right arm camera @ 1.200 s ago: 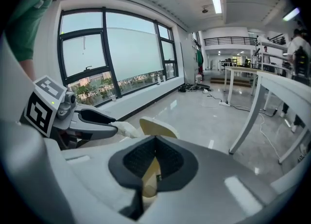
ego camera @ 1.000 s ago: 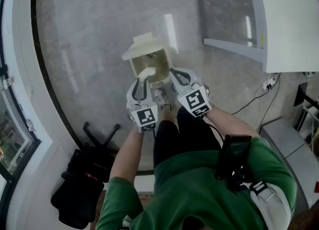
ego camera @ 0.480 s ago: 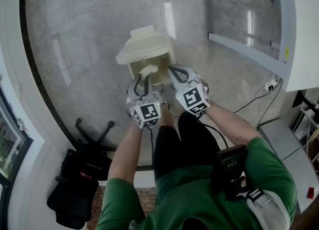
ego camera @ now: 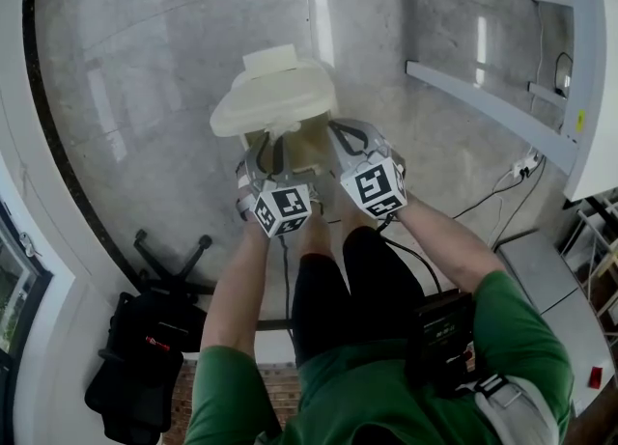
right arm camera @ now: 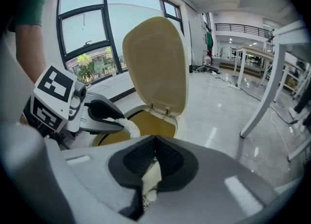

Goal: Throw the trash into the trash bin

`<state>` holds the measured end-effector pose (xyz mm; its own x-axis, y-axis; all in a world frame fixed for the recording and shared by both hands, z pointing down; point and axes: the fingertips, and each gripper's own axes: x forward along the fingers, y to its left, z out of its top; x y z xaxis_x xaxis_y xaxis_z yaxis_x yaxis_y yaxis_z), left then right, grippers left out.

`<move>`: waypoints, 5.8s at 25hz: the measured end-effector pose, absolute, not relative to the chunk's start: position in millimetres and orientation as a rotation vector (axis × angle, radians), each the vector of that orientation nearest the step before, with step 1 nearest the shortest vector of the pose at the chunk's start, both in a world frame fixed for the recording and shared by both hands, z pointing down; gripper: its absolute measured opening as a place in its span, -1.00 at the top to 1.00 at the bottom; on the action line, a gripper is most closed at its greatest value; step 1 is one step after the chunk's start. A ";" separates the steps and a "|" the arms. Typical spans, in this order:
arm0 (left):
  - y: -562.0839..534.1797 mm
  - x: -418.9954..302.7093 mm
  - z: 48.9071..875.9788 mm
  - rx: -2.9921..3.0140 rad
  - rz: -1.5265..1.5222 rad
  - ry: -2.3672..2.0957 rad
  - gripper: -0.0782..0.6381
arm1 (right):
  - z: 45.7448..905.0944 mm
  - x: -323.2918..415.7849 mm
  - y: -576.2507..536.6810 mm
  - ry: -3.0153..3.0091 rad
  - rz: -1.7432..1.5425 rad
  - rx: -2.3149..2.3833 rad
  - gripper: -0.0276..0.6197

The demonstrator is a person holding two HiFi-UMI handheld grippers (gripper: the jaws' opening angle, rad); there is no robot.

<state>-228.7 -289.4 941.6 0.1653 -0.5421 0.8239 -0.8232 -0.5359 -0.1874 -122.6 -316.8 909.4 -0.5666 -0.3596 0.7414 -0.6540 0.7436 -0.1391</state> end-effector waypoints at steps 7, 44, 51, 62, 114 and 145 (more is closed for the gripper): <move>-292.5 -223.8 954.7 2.150 1.403 -1.264 0.43 | 916.5 -123.5 -313.1 -2.215 0.539 0.759 0.91; -287.0 -189.5 922.6 2.363 1.025 -1.084 0.09 | 936.3 -154.5 -308.9 -2.185 0.536 0.647 0.91; -288.7 -193.9 915.1 2.351 1.056 -1.110 0.12 | 922.9 -149.9 -312.0 -2.193 0.525 0.668 0.91; -299.8 -207.2 868.3 2.323 1.079 -1.258 0.60 | 869.6 -147.8 -319.4 -2.231 0.470 0.681 0.91; -290.6 -248.9 414.8 2.565 0.385 -1.813 0.76 | 419.1 -147.7 -305.5 -2.604 0.130 1.111 0.91; -250.1 -235.3 383.8 2.646 0.348 -1.751 0.76 | 374.0 -144.9 -256.9 -2.645 0.045 1.169 0.91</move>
<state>-235.3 -250.1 383.8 0.3748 -0.9144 0.1530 -0.9034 -0.3973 -0.1616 -144.9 -256.9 374.0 -0.6475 -0.7240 0.2378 -0.7316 0.6779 0.0717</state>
